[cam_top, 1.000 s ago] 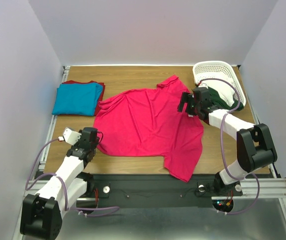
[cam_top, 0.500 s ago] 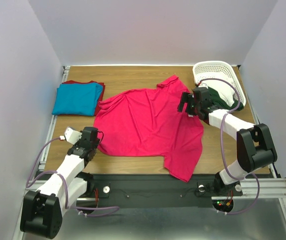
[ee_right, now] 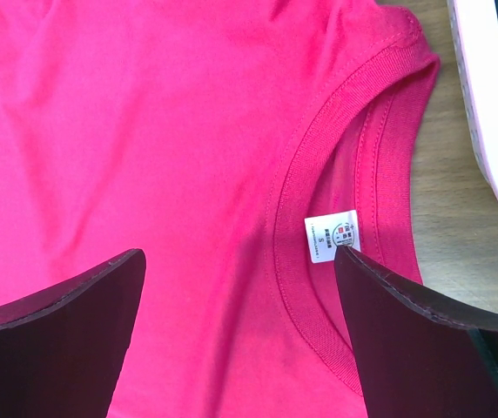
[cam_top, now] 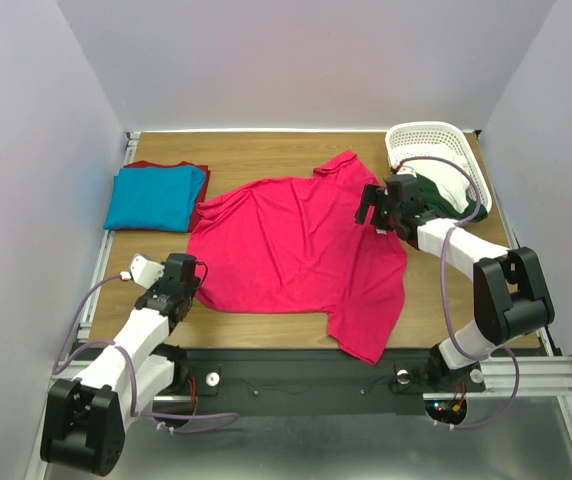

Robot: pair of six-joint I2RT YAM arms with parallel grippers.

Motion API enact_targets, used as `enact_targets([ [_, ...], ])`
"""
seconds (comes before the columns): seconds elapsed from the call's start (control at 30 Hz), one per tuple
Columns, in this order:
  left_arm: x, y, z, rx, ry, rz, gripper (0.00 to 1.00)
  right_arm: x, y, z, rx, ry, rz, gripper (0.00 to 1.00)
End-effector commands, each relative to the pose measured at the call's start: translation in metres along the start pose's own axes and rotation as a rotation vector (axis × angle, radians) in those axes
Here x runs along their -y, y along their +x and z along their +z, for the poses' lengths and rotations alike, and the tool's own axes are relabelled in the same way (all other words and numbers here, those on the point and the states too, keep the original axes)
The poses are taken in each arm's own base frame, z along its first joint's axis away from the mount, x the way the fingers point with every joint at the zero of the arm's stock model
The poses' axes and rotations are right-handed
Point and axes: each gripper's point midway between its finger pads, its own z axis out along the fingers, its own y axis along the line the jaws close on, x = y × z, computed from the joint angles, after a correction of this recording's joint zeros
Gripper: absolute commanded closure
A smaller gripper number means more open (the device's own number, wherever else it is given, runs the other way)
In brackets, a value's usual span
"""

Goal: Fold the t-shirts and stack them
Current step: Fold the tshirt

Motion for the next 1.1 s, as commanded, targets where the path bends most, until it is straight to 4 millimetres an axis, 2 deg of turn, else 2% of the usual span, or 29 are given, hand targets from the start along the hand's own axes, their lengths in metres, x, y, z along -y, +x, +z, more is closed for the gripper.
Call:
enact_targets([
  [0.0,-0.002,-0.003,0.000,0.015,-0.008,-0.033,0.58,0.003,-0.005,0.002,0.037,0.004,-0.008,0.05],
  [0.67,-0.008,-0.010,0.002,0.041,-0.127,-0.066,0.58,0.001,-0.014,-0.002,0.061,-0.006,-0.012,0.04],
  [0.7,-0.009,-0.010,0.002,0.040,-0.130,-0.060,0.59,0.001,-0.015,-0.001,0.061,-0.004,-0.010,0.04],
  [0.73,-0.009,-0.010,0.003,0.039,-0.131,-0.055,0.64,0.001,-0.014,-0.001,0.059,-0.005,-0.010,0.04],
  [0.83,-0.009,-0.008,0.004,0.030,-0.143,-0.035,0.67,0.001,-0.013,0.001,0.055,-0.004,-0.011,0.04],
  [1.07,-0.008,-0.008,0.005,0.032,-0.139,-0.021,0.67,0.002,-0.015,-0.004,0.066,-0.004,-0.010,0.04],
])
